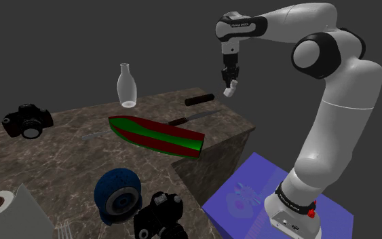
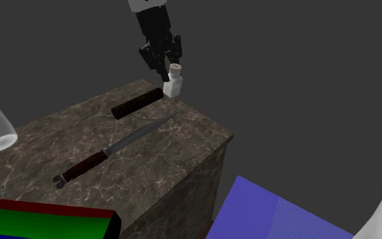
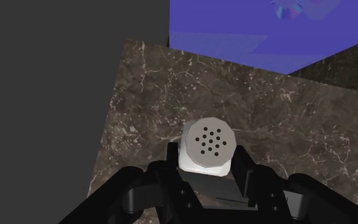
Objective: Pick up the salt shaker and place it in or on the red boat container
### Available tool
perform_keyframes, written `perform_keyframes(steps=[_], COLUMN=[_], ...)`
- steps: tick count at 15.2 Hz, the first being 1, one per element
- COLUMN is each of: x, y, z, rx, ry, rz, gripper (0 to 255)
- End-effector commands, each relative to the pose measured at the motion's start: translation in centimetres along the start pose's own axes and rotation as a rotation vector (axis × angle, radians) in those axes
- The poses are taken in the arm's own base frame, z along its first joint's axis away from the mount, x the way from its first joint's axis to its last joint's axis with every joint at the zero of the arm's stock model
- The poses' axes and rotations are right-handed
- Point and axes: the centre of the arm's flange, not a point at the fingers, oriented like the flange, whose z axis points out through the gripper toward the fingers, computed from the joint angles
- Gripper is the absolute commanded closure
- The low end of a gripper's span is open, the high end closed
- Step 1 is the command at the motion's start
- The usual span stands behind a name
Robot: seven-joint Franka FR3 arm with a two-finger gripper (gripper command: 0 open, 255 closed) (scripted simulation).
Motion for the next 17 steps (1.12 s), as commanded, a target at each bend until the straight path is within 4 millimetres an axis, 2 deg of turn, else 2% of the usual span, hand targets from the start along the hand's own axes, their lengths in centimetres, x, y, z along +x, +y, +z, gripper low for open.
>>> perform_keyframes(steps=[1, 17], x=[-0.3, 2.2], y=[-0.1, -21.0], z=[-0.8, -2.4], rx=[0.0, 0.0], ry=[0.0, 0.0], rz=[0.0, 0.0], gripper=[255, 255])
